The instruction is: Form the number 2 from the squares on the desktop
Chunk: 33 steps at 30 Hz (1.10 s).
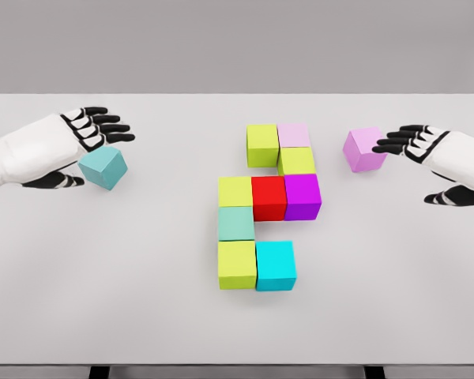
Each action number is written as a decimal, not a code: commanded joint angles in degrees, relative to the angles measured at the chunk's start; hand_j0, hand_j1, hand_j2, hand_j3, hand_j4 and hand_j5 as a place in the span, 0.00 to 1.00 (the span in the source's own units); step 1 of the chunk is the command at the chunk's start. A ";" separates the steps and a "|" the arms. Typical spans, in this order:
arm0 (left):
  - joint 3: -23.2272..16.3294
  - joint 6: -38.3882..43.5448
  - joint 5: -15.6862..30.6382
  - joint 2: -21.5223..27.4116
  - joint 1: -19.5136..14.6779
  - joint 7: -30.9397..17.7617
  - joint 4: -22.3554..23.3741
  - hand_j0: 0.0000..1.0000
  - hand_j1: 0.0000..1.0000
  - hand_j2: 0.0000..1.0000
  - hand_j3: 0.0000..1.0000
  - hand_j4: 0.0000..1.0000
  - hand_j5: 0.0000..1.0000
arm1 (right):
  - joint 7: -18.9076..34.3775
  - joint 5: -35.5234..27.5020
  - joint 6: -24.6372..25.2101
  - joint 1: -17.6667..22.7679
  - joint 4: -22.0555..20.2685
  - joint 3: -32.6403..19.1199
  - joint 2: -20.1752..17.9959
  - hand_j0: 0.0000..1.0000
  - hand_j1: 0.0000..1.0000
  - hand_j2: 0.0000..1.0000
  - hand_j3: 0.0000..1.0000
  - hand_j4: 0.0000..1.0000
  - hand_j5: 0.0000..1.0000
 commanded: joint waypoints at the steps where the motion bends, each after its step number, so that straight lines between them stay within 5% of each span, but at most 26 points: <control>1: -2.97 0.02 -0.85 0.05 0.00 -0.33 -0.23 1.00 1.00 1.00 1.00 1.00 1.00 | 0.20 0.11 0.17 0.00 -0.02 0.29 0.01 1.00 1.00 1.00 1.00 1.00 1.00; 9: -3.86 0.02 -1.82 0.14 -1.76 -0.33 5.12 1.00 1.00 1.00 1.00 1.00 1.00 | -4.02 -5.24 0.17 -0.70 0.77 2.05 -3.24 1.00 1.00 1.00 1.00 1.00 1.00; 16: -15.90 0.02 -1.65 -3.64 -11.51 -2.00 18.75 1.00 1.00 1.00 1.00 1.00 1.00 | -0.06 -6.91 0.17 -7.47 6.30 6.71 -3.95 1.00 1.00 1.00 1.00 1.00 1.00; 20: -23.63 0.02 -1.56 -3.12 -17.75 -2.00 19.63 1.00 1.00 1.00 1.00 1.00 1.00 | 3.56 -4.54 0.17 -19.94 13.07 17.34 -3.42 1.00 1.00 1.00 1.00 1.00 1.00; 29: -36.90 0.02 -1.74 0.31 -30.32 -2.09 20.33 1.00 1.00 1.00 1.00 1.00 1.00 | 3.56 2.22 0.17 -39.98 24.58 34.39 1.94 1.00 1.00 1.00 1.00 1.00 1.00; 33: -37.70 0.02 -1.56 -0.39 -31.81 -2.09 22.62 1.00 1.00 1.00 1.00 1.00 1.00 | 3.56 4.16 0.17 -47.62 30.56 42.82 3.87 1.00 1.00 1.00 1.00 1.00 1.00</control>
